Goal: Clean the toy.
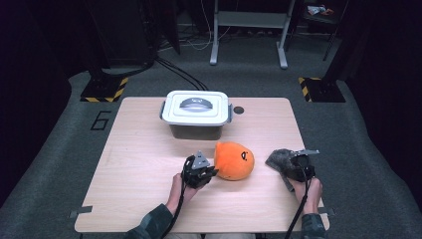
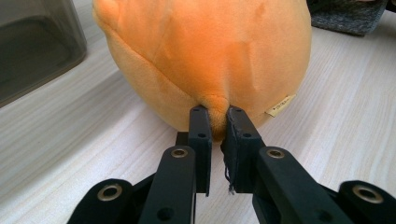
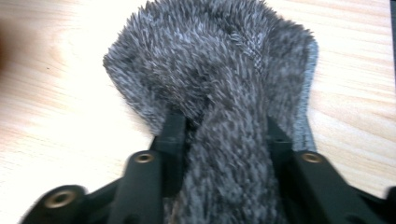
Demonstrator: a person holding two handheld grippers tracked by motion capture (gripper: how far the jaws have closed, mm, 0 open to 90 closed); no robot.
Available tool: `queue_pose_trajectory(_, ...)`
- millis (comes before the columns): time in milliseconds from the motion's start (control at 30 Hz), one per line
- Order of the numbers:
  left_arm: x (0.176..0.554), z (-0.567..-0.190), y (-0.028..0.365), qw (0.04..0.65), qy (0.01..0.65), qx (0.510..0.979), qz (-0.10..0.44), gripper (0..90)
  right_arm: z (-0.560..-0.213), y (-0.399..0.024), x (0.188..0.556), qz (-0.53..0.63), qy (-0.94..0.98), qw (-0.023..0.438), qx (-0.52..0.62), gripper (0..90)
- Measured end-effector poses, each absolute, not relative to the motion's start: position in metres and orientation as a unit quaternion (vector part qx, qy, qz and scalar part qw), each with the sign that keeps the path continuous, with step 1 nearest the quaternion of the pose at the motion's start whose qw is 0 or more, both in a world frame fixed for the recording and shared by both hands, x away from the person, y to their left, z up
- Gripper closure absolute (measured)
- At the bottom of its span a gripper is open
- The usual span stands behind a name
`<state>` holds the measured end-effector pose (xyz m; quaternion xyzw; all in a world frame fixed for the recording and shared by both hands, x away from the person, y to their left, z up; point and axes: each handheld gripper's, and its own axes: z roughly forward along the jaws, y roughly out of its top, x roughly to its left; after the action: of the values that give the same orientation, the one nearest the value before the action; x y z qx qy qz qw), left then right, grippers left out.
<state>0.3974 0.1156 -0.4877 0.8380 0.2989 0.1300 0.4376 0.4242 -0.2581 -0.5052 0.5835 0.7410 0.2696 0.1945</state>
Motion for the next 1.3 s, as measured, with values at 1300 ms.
queue_pose_trajectory(1300,0.399,-0.483,0.111,0.446,0.286,0.837,0.135,81.8,-0.425,-0.212,0.395,0.394,0.756,0.184,0.489,72.5)
